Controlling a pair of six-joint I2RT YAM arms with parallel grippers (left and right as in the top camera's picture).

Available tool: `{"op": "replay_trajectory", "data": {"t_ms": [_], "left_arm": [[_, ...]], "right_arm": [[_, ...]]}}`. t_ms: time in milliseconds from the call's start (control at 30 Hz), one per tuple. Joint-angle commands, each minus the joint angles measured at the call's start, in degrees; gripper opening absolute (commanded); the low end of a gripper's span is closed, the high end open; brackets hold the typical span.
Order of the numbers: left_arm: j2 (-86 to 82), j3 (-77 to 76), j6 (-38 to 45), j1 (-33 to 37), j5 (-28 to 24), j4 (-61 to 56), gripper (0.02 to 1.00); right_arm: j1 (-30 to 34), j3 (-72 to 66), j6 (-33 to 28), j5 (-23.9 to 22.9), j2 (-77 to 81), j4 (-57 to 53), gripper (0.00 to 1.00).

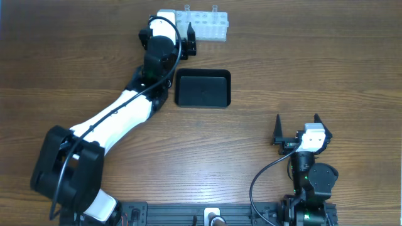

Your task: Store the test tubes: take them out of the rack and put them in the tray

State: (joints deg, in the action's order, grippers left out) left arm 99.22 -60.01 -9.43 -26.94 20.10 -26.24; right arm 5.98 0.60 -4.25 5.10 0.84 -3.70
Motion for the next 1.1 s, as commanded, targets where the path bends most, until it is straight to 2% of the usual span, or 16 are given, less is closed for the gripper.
{"op": "replay_trajectory", "data": {"t_ms": [33, 367, 633, 1100], "left_arm": [[3.96, -1.64, 0.24, -0.55, 1.38, -2.84, 0.996], [12.15, -6.25, 0.24, -0.90, 1.42, -4.09, 0.996], [18.08, -9.05, 0.26, -1.18, 1.40, -10.82, 0.996], [26.40, -17.00, 0.24, -1.18, 1.40, -11.41, 0.996]], "right_arm": [[0.33, -0.28, 0.55, 0.85, -0.50, -0.15, 0.993], [0.33, -0.28, 0.55, 0.85, -0.52, -0.15, 0.993], [0.33, -0.28, 0.55, 0.85, -0.50, -0.15, 0.991], [0.33, -0.28, 0.55, 0.85, -0.50, -0.15, 0.991]]}}
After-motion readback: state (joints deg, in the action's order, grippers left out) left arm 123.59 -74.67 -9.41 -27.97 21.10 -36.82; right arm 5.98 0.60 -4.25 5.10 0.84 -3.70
